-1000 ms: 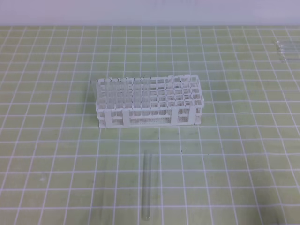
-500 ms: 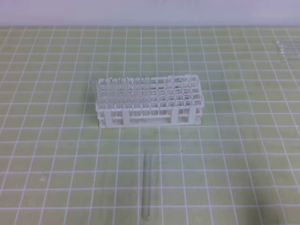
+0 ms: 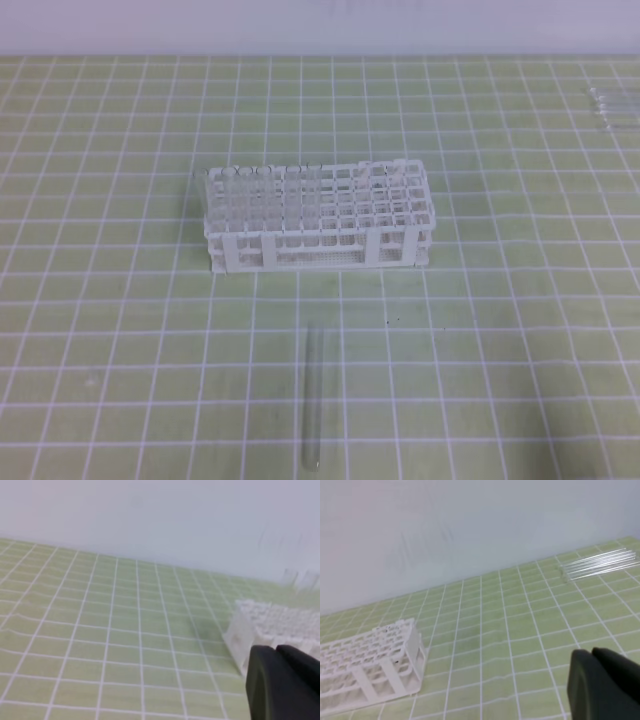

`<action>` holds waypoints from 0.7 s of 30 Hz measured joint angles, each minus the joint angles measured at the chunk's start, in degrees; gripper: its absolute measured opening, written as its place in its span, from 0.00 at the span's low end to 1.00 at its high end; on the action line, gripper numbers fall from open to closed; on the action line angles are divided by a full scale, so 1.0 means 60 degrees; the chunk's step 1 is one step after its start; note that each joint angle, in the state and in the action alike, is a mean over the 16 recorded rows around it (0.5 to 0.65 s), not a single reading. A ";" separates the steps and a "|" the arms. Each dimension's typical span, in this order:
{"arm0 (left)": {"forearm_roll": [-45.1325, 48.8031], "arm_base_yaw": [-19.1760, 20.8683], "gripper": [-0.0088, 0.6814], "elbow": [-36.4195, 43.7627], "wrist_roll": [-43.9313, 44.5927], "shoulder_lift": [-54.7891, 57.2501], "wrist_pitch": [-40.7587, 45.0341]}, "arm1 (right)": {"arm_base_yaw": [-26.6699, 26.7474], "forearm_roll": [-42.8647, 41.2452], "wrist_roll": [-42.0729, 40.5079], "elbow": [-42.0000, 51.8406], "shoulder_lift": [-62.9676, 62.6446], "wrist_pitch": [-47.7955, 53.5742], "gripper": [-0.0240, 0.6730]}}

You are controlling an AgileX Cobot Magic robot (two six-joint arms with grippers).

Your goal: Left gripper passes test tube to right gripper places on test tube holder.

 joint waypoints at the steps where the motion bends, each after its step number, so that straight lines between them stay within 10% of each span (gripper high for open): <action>1: 0.0013 -0.0001 0.01 0.0013 -0.0115 -0.0019 -0.0050 | 0.0000 -0.0007 0.0000 0.0000 0.0000 0.0030 0.03; 21: -0.0137 0.0002 0.01 -0.1090 -0.1754 0.0742 -0.0103 | 0.0000 0.0884 -0.0208 -0.1663 0.1145 0.1139 0.03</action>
